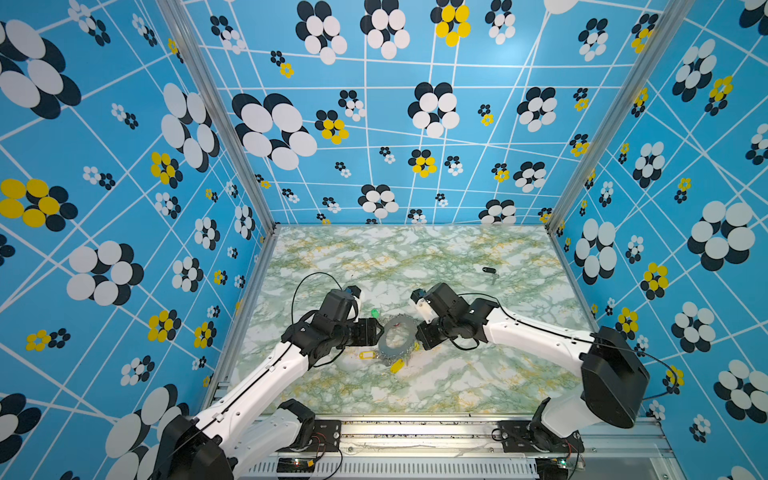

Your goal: Put the keys on the keyring

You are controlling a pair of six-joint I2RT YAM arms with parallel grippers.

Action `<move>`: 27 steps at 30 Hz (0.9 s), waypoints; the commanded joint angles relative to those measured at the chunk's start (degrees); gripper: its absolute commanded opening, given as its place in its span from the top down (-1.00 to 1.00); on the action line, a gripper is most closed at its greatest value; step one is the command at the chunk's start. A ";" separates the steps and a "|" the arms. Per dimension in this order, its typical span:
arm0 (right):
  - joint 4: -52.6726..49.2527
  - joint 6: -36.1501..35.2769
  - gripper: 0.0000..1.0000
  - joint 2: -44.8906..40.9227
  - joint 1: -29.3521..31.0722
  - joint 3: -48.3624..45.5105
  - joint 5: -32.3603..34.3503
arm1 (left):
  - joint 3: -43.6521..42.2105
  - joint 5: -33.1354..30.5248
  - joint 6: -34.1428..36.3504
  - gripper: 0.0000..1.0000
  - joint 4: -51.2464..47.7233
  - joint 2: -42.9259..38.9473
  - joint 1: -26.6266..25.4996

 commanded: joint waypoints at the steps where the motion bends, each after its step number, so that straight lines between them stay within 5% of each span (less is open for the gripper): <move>1: -3.61 -13.32 1.00 -6.58 -0.30 2.50 2.85 | 5.88 2.86 5.68 -0.37 2.55 1.73 -1.81; 11: 2.40 -19.92 1.00 -21.61 -5.94 0.70 -12.48 | 13.89 13.01 11.10 -0.17 11.59 2.52 -6.61; 27: 4.17 -17.28 1.00 -24.85 -9.96 5.16 -27.83 | 16.59 22.27 10.58 0.36 22.94 2.13 -8.70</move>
